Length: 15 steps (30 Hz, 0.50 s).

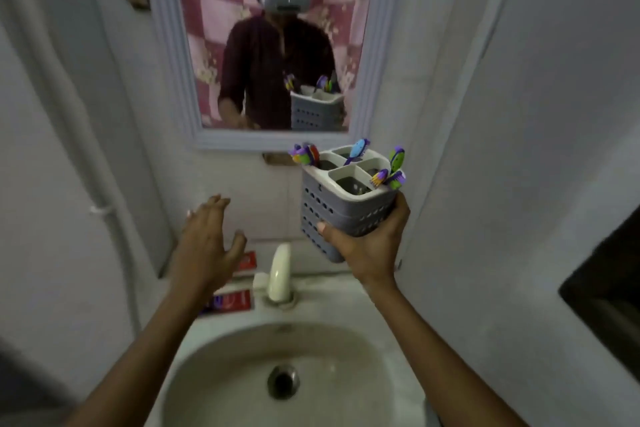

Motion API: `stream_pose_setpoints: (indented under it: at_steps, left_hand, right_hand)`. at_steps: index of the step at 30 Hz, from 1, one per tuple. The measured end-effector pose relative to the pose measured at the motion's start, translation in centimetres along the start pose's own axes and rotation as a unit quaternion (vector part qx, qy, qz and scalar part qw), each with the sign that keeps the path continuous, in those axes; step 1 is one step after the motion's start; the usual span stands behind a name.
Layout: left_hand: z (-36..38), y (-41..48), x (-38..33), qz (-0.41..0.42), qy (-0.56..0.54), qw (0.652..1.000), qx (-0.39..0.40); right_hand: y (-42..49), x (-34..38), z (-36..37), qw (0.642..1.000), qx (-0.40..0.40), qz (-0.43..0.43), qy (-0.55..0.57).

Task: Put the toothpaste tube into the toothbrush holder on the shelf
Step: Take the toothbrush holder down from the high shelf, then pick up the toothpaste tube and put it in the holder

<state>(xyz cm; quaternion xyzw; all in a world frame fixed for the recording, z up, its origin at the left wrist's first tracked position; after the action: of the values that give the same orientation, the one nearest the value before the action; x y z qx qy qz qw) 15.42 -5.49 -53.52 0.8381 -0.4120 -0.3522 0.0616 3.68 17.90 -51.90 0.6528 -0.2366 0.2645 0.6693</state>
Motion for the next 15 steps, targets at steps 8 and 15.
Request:
stream_pose_setpoints:
  at_steps: [8, 15]
  left_hand:
    - [3.9, -3.4, 3.9, -0.036, 0.028, 0.996, 0.075]
    - [7.4, -4.9, 6.8, -0.070, 0.052, 0.990, 0.115]
  right_hand:
    - [-7.9, -4.9, -0.6, 0.998, 0.008, 0.055, -0.028]
    - [-11.8, -7.7, -0.4, 0.997, 0.041, 0.056, -0.036]
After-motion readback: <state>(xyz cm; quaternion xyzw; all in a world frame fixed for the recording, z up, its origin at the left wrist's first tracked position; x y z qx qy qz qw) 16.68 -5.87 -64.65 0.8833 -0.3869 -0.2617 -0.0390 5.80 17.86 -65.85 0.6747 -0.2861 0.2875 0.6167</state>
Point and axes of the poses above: each hand's wrist, its own y-axis towards the middle knuckle, its own z-axis out of the palm, x = y × z, the point moved 5 cm from there along y, towards the middle knuckle, and after that the axes turned 14 degrees about -z, right-handed, at the moved point
